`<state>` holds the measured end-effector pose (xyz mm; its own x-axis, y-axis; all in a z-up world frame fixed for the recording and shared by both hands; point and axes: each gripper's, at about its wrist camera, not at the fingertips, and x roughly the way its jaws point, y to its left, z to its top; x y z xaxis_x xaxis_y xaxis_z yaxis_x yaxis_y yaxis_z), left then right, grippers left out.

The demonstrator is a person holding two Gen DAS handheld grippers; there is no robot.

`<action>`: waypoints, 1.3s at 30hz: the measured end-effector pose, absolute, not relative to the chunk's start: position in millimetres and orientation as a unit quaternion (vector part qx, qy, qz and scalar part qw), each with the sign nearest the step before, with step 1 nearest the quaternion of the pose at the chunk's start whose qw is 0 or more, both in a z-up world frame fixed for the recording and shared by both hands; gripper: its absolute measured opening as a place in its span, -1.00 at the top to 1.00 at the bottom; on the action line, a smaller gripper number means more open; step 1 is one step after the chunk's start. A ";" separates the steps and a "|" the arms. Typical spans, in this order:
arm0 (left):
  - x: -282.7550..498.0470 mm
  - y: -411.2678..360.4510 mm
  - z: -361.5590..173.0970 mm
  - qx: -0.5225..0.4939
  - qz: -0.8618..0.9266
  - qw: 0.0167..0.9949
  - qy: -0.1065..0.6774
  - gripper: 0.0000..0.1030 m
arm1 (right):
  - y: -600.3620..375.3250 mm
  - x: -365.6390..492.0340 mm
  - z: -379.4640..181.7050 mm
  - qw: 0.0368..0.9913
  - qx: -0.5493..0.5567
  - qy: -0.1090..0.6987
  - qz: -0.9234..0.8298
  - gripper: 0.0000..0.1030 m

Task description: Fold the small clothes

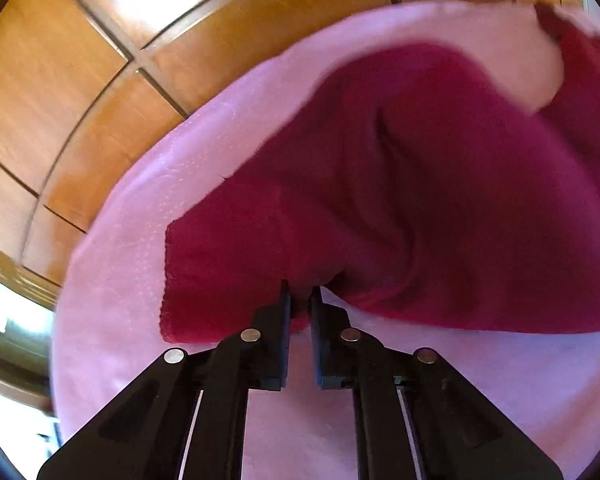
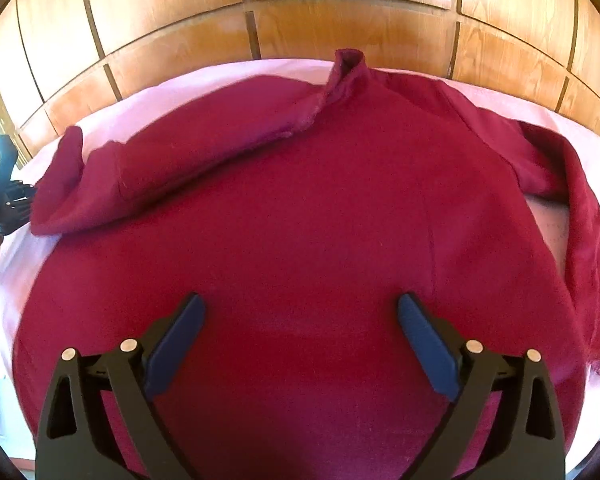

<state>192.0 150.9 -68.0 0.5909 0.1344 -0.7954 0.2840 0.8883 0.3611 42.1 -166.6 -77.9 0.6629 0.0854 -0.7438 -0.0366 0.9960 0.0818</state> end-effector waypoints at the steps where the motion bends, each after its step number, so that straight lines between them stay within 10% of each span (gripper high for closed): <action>1: 187.7 155.4 -59.3 0.202 -0.051 0.869 0.449 0.87 | -162.4 44.9 -74.5 0.913 0.019 0.405 0.041 -0.70; 12: 98.5 242.1 89.2 -0.110 -0.070 0.920 0.369 0.87 | -100.2 115.7 -69.5 0.907 -0.038 0.389 0.155 -0.41; 24: 160.5 342.1 89.7 -0.294 0.088 0.866 0.395 0.87 | -96.6 273.5 -12.7 0.940 0.022 0.334 0.061 -0.53; 27: 166.2 363.3 75.9 -0.250 0.184 0.863 0.397 0.64 | -102.3 260.3 -9.8 0.942 0.026 0.329 0.066 -0.70; 31: 151.9 366.6 40.5 -0.251 0.189 0.857 0.409 -0.17 | -102.8 206.6 -27.1 0.935 0.018 0.344 0.088 -0.75; 39: 127.7 374.2 -51.3 -0.247 0.221 0.822 0.464 -0.18 | -84.3 124.7 -64.3 0.917 -0.002 0.381 0.120 -0.81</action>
